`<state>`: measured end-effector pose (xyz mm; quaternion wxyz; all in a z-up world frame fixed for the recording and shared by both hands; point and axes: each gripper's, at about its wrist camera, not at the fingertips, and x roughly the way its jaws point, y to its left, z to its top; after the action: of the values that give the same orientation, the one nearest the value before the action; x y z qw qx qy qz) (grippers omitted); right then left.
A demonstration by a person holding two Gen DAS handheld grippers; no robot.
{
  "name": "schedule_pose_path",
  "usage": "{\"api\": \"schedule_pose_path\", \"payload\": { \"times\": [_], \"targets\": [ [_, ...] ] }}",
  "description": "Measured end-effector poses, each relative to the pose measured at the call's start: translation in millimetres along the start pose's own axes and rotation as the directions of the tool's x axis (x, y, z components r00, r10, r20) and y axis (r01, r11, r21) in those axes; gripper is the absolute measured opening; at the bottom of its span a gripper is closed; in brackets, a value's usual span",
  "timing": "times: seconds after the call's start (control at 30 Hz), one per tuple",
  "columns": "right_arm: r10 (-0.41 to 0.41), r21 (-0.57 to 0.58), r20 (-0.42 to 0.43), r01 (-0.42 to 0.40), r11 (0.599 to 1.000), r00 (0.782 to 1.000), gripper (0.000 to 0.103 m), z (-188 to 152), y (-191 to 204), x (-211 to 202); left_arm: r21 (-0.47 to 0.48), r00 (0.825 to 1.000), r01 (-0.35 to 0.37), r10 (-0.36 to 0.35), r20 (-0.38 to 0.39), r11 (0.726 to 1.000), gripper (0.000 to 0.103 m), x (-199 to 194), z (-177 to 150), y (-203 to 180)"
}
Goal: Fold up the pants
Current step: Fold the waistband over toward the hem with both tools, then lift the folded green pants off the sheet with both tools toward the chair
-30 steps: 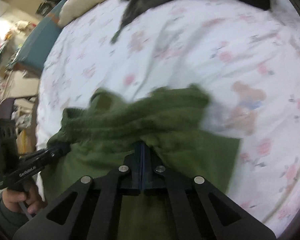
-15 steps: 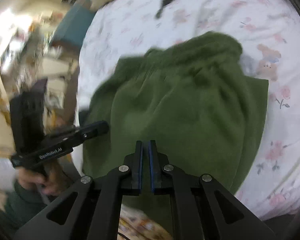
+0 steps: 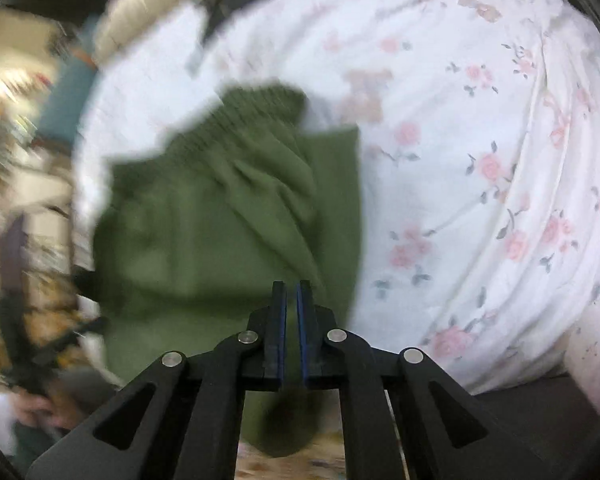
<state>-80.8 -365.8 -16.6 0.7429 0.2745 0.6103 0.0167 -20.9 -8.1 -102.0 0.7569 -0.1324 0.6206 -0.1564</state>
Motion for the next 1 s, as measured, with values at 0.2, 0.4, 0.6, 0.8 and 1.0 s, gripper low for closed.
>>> {"api": "schedule_pose_path", "payload": {
  "times": [0.2,0.4,0.6,0.8,1.0],
  "targets": [
    [0.114,0.264,-0.047,-0.098,0.960,0.992,0.098,-12.9,-31.9,14.6,-0.241,1.000,0.009,-0.011,-0.007,0.970,0.099,25.2,-8.6,34.3],
    [0.133,0.252,-0.216,-0.076,0.965,0.967,0.099,-37.2,-10.2,71.7,-0.162,0.979,0.053,-0.083,-0.185,0.985,0.097,78.5,-20.0,6.2],
    [0.110,0.196,-0.293,-0.053,0.979,0.950,0.097,-59.0,10.2,96.3,-0.123,0.970,0.112,-0.135,-0.200,0.986,0.048,88.0,-28.2,-5.9],
    [0.124,0.161,-0.197,-0.092,0.983,0.972,0.022,-51.6,29.5,83.9,0.023,0.979,0.203,-0.202,-0.028,0.979,0.008,34.5,-17.1,-42.1],
    [0.348,0.080,0.013,-0.348,0.934,0.937,0.015,-40.3,76.1,4.3,-0.018,0.911,0.387,-0.379,0.164,0.922,0.007,-50.3,-6.1,-26.0]
  ]
}}
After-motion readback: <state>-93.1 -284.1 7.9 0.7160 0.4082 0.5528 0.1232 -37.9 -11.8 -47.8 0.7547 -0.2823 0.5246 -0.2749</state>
